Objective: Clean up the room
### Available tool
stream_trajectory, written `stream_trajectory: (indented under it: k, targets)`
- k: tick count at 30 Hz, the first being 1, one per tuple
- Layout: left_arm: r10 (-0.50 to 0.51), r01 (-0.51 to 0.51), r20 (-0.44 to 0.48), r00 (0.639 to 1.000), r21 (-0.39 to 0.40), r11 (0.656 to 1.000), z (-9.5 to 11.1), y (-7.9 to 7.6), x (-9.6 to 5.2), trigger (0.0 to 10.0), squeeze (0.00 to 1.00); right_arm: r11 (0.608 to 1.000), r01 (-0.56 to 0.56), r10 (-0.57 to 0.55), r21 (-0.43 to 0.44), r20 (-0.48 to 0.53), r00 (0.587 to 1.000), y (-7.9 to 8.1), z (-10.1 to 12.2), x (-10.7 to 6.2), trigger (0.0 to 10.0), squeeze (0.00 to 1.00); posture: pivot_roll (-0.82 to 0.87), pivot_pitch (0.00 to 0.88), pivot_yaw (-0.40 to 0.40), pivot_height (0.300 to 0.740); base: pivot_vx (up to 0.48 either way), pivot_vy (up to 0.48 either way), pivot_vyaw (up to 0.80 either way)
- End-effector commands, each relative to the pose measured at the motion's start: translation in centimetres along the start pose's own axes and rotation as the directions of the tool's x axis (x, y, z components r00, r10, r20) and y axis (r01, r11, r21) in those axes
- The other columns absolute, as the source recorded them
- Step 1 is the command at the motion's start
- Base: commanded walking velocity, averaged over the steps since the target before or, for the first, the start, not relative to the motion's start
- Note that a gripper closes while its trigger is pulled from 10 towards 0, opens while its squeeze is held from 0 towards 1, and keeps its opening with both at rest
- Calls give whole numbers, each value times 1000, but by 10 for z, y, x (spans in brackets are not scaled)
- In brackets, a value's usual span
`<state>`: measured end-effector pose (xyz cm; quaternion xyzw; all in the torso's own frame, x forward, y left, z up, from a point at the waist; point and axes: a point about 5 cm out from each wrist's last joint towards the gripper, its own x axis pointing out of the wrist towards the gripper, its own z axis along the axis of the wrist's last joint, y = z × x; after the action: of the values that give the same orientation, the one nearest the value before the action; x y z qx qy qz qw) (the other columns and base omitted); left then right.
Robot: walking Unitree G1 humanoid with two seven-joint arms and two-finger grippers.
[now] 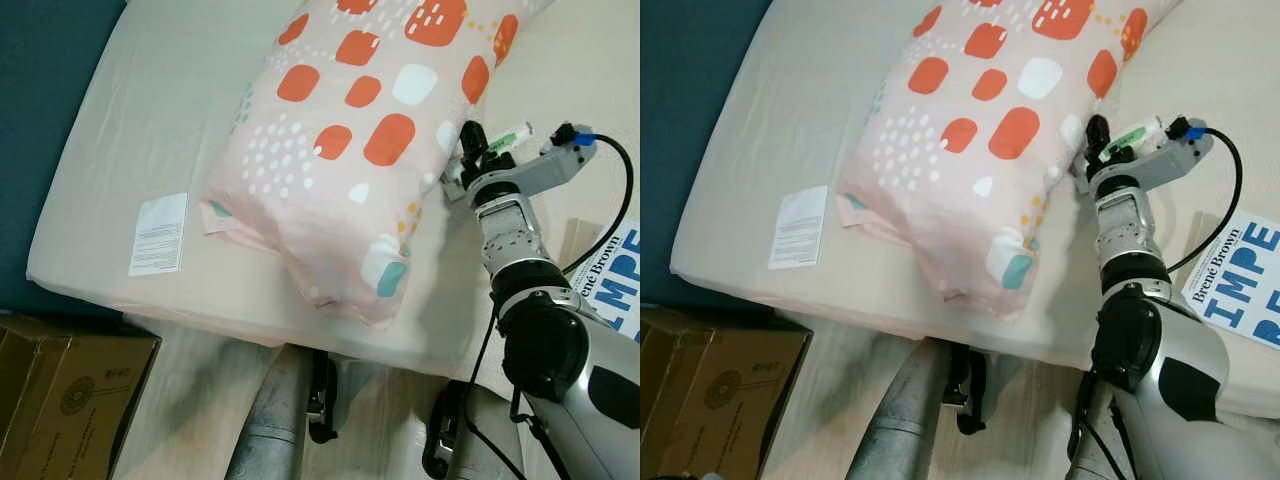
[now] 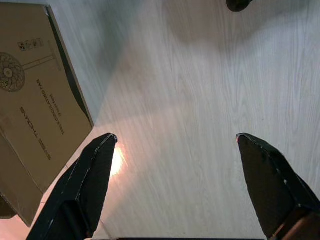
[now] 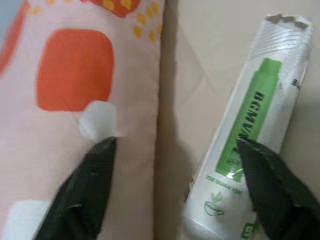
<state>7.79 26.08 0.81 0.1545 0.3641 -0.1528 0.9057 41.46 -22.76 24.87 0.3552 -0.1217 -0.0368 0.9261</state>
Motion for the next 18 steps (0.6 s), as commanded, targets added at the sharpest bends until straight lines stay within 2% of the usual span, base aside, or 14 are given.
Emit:
stream_trajectory:
  k: [1, 2, 5, 8, 11, 12, 17, 18]
  targets:
    - [-5, 3, -78, 997, -18, 1000, -18, 0, -12, 10000, 0, 988, 97, -112, -118, -131, 985, -21, -27, -11, 10000, 1000, 374, 663, 383, 623, 0, 0, 0]
    - [-6, 4, -80, 997, -18, 1000, -18, 0, -12, 10000, 0, 976, 106, -134, -191, -142, 981, -23, -27, -11, 10000, 1000, 374, 663, 383, 623, 0, 0, 0]
    - [-6, 5, -80, 997, -18, 1000, -19, 0, -13, 10000, 0, 966, 110, -147, -236, -148, 978, -24, -27, -11, 10000, 1000, 374, 663, 383, 623, 0, 0, 0]
    - [-9, 8, -82, 997, -19, 1000, -19, -1, -12, 10000, 0, 920, 158, -226, -359, -156, 961, -31, -21, -11, 10000, 1000, 361, 664, 380, 623, 0, 0, 0]
    - [-10, 8, -82, 997, -20, 1000, -19, -1, -12, 10000, 0, 912, 172, -244, -373, -158, 957, -33, -20, -11, 10000, 1000, 361, 664, 380, 623, 0, 0, 0]
    - [-12, 10, -80, 997, -22, 1000, -18, -2, -11, 10000, 0, 900, 238, -316, -365, -173, 933, -44, -21, -15, 10000, 1000, 360, 663, 381, 623, 0, 0, 0]
    - [-13, 11, -80, 997, -23, 1000, -18, -2, -11, 10000, 0, 896, 262, -341, -359, -178, 923, -48, -22, -17, 10000, 1000, 360, 663, 381, 623, 0, 0, 0]
    - [-13, 11, -80, 997, -22, 1000, -18, -2, -11, 10000, 0, 894, 293, -369, -338, -186, 911, -54, -23, -20, 3961, 1000, 356, 656, 381, 623, 0, 0, 0]
